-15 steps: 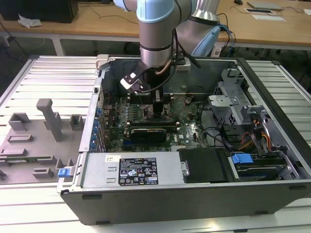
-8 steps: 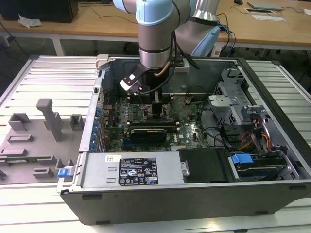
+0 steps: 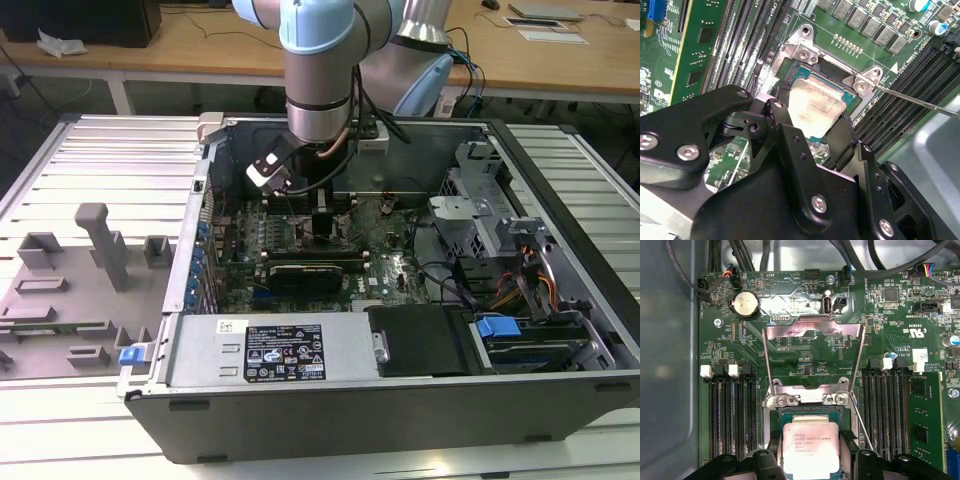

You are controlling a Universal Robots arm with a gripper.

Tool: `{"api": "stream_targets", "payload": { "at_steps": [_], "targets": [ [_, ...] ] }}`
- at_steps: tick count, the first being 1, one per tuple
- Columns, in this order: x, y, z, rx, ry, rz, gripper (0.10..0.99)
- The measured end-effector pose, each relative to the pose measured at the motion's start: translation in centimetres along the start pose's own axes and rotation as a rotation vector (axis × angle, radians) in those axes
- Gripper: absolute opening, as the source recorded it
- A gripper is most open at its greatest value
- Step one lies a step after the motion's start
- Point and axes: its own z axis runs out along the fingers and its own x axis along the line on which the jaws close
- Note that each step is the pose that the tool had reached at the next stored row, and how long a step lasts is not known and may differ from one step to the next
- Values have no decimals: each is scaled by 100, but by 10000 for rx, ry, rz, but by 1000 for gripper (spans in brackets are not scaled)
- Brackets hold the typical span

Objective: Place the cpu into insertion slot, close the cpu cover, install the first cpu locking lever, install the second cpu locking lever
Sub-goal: 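Place the cpu into insertion slot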

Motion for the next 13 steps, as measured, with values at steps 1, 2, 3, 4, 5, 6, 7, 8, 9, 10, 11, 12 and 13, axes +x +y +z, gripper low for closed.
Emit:
{"api": "stream_targets", "payload": {
  "at_steps": [1,2,3,4,5,6,7,8,9,10,11,12,13],
  "targets": [
    [0,0,0,0,0,0,541],
    [0,0,-3,-1,1,1,541],
    [3,3,-13,-8,18,2,541],
    [2,3,-26,-5,9,1,541],
    [-1,3,-41,-1,1,1,541],
    [0,4,-42,-2,4,1,541],
    [0,4,-42,-4,5,-6,541],
    [-1,3,-43,-4,9,-92,541],
    [-1,3,-43,-6,18,-220,541],
    [0,3,-43,-7,23,-284,541],
    [-7,4,-43,-7,24,-311,541],
    [-13,4,-42,-7,25,-313,541],
    [-18,4,-41,-7,26,-314,541]
  ]
}}
